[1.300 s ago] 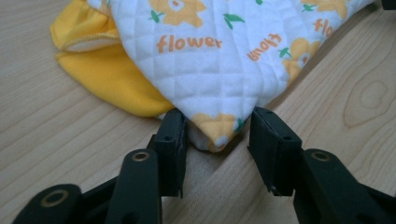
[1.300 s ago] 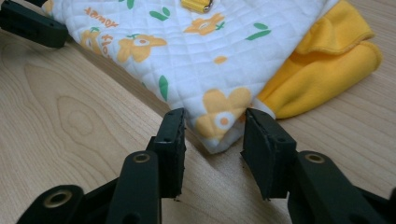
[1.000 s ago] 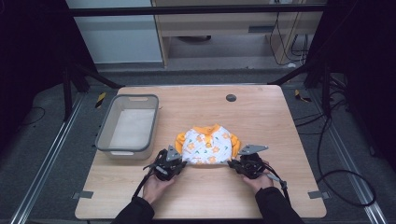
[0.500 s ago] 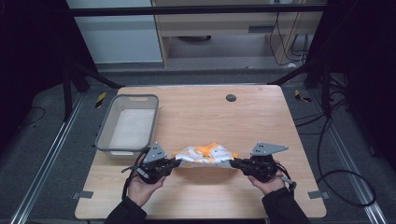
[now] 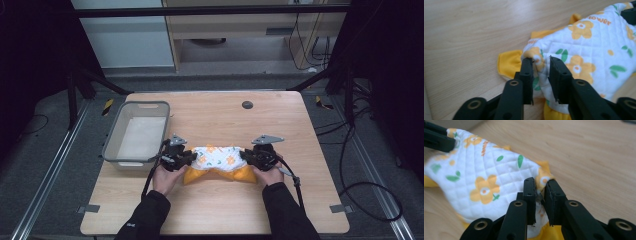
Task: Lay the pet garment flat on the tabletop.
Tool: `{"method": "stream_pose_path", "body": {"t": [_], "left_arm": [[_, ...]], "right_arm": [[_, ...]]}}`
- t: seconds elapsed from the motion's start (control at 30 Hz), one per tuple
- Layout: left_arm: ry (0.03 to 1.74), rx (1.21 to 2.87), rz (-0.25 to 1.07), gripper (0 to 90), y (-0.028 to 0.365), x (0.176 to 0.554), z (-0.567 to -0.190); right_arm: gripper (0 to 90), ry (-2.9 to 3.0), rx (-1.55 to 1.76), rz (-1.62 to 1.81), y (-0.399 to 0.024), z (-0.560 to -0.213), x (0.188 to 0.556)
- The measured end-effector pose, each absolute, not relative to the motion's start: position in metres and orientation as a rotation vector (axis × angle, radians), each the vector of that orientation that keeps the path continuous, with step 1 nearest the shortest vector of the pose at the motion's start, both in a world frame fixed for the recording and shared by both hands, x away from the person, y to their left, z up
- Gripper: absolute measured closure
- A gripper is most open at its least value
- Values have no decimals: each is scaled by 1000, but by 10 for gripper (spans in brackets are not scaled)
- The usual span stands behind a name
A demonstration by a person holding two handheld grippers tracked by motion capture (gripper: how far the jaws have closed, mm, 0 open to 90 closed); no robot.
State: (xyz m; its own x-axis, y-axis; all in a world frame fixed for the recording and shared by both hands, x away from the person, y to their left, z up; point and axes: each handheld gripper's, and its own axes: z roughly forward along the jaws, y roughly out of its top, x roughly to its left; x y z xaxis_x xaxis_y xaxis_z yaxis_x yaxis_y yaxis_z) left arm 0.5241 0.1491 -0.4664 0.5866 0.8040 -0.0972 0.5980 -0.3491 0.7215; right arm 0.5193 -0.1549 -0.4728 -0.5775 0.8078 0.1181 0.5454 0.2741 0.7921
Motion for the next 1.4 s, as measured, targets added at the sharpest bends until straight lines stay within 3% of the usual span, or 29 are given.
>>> {"method": "stream_pose_path", "body": {"t": [0.07, 0.1, 0.17, 0.33, 0.6, 1.0, 1.2, 1.27, 1.3, 1.33, 1.4], "left_arm": [[1119, 2109, 358, 647, 147, 527, -472], [1121, 2109, 368, 575, 147, 526, -473], [1103, 2084, 368, 554, 151, 522, -470], [1070, 2030, 360, 395, 168, 506, -453], [1001, 2047, 363, 357, 191, 463, -455], [981, 2135, 316, 463, 177, 452, -482], [992, 2171, 289, 607, 171, 454, -486], [1007, 2169, 262, 701, 172, 455, -486], [1012, 2161, 245, 785, 173, 455, -486], [1010, 2162, 237, 785, 173, 455, -485], [1005, 2147, 219, 829, 174, 454, -482]], "right_arm": [[771, 2257, 1262, 1159, -152, -482, 523], [750, 2255, 1276, 1158, -152, -487, 523], [735, 2251, 1269, 1166, -153, -487, 522], [649, 2203, 1222, 1231, -167, -467, 508], [587, 2247, 1157, 1279, -192, -457, 468], [543, 2377, 1132, 1185, -178, -490, 451], [545, 2381, 1150, 1162, -180, -492, 452], [597, 2384, 1156, 1166, -182, -493, 453], [692, 2391, 1162, 1170, -182, -492, 453], [692, 2391, 1162, 1170, -182, -492, 453], [790, 2401, 1173, 1187, -184, -489, 452]]}}
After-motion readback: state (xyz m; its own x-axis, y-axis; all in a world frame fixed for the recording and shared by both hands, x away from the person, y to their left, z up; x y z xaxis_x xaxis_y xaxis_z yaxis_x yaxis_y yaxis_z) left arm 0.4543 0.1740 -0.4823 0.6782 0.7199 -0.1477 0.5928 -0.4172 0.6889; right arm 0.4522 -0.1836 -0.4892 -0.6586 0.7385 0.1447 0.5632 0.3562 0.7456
